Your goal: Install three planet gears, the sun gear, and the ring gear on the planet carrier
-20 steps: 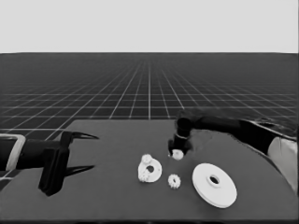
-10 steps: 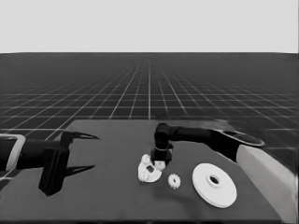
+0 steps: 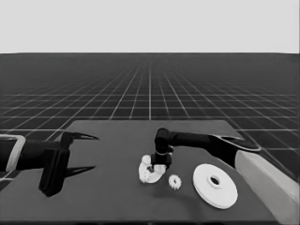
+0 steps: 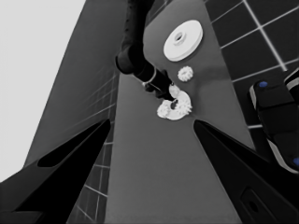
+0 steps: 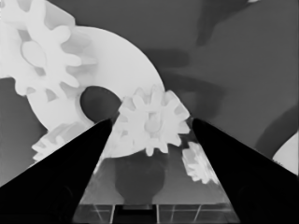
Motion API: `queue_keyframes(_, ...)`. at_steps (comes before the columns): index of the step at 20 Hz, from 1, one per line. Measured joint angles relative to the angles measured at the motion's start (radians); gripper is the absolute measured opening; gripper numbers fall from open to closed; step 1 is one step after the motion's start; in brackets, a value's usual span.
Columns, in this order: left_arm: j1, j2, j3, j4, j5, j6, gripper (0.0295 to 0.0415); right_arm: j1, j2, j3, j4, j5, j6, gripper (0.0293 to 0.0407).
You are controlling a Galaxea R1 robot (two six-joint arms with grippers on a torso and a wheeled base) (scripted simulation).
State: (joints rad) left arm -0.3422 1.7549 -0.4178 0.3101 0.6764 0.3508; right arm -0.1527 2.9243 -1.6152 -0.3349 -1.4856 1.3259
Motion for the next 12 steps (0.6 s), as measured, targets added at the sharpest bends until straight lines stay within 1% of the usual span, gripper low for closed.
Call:
queue_keyframes(1, 0.0, 0.0, 0.0, 0.0, 0.0, 0.0, 0.0385, 0.0, 0.0, 0.0, 0.0, 0.0, 0.0, 0.0381)
queue_keyframes(2, 0.0, 0.0, 0.0, 0.0, 0.0, 0.0, 0.0385, 0.0, 0.0, 0.0, 0.0, 0.0, 0.0, 0.0383)
queue_keyframes(8, 0.0, 0.0, 0.0, 0.0, 0.0, 0.0, 0.0385, 0.0, 0.0, 0.0, 0.0, 0.0, 0.0, 0.0385)
queue_keyframes(9, 0.0, 0.0, 0.0, 0.0, 0.0, 0.0, 0.0385, 0.054, -0.016, 0.055, 0.055, -0.028, 0.033, 0.0385)
queue_keyframes(10, 0.0, 0.0, 0.0, 0.0, 0.0, 0.0, 0.0385, 0.098, -0.022, 0.08, 0.093, -0.04, 0.048, 0.0385)
queue_keyframes(12, 0.0, 0.0, 0.0, 0.0, 0.0, 0.0, 0.0385, 0.138, -0.026, 0.096, 0.13, -0.048, 0.058, 0.0385)
